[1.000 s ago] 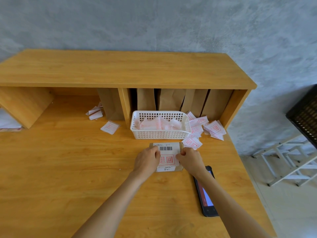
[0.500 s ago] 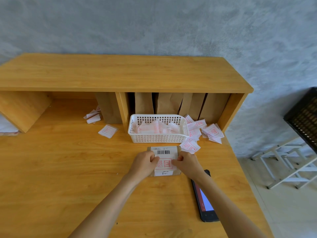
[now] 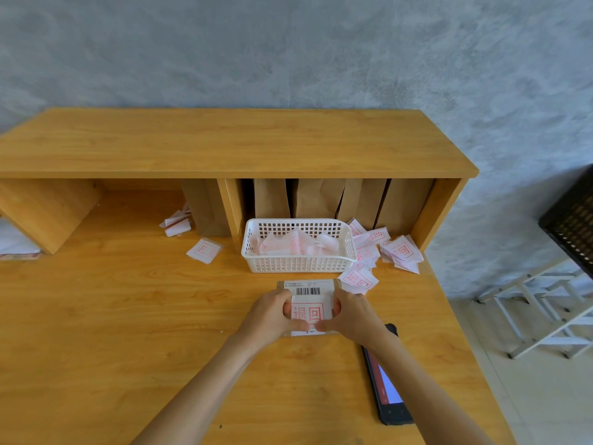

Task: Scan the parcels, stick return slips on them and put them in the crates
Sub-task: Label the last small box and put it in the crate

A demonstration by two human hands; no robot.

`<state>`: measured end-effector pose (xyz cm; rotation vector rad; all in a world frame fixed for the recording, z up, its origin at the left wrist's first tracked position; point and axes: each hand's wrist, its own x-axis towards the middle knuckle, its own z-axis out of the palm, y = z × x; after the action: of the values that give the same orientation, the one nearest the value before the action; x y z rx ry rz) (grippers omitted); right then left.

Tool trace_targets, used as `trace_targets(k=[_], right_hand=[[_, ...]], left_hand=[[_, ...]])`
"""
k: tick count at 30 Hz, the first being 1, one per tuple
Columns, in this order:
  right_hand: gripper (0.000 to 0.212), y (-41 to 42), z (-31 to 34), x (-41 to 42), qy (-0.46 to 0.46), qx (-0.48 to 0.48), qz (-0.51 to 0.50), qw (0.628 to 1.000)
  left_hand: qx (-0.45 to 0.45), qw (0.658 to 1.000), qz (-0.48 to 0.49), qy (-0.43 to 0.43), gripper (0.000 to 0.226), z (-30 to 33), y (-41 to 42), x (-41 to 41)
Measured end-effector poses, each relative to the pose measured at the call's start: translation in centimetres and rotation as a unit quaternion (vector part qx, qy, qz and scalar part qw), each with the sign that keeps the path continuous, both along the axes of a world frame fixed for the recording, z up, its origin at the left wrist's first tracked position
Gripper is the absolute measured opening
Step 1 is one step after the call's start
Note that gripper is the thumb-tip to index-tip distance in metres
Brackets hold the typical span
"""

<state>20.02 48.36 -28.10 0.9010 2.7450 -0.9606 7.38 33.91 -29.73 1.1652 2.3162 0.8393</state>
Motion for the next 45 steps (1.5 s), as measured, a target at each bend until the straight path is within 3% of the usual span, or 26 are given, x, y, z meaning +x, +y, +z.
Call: trace_targets(k=[7, 15, 18, 22, 24, 28, 31, 41, 45], right_hand=[[0.045, 0.1, 0.0, 0.2, -0.004, -0.001, -0.013, 1.000], [0.035, 0.3, 0.2, 0.9, 0.000, -0.010, 0.001, 1.000], [0.022, 0.0, 1.3, 1.8, -0.024, 0.082, 0.011, 0.996], [0.051, -1.5, 0.7, 2.8, 0.050, 0.276, 0.039, 0.959], [0.072, -2.6, -0.8, 2.7, 0.063, 0.288, 0.062, 0.953], [0.105, -4.0, -3.2, 2.4, 0.044, 0.313, 0.097, 0.944], [0.115, -4.4, -3.9, 2.5, 0.015, 0.313, 0.103, 0.944], [0.110, -3.0, -3.6, 3.6, 0.008, 0.278, 0.050, 0.959], [0.093, -2.6, -2.0, 3.3, 0.012, 0.211, 0.055, 0.976]], left_hand=[[-0.005, 1.000, -0.014, -0.012, 0.051, 0.6, -0.4, -0.1], [-0.003, 0.998, -0.052, -0.032, 0.035, 0.7, -1.2, -0.4], [0.001, 0.999, -0.039, -0.016, 0.028, 1.4, -2.2, -0.5], [0.056, 0.976, -0.018, 0.210, 0.016, 1.3, -3.0, 0.4], [0.063, 0.960, -0.043, 0.270, 0.035, 0.2, -2.7, 1.5], [-0.027, 0.946, -0.081, 0.312, 0.065, -2.2, -1.8, 3.0], [-0.071, 0.949, -0.081, 0.296, 0.068, -2.9, -1.9, 3.0], [-0.078, 0.969, -0.068, 0.222, 0.078, -3.1, -3.3, 1.5], [-0.079, 0.982, -0.053, 0.163, 0.085, -2.2, -2.7, 1.8]])
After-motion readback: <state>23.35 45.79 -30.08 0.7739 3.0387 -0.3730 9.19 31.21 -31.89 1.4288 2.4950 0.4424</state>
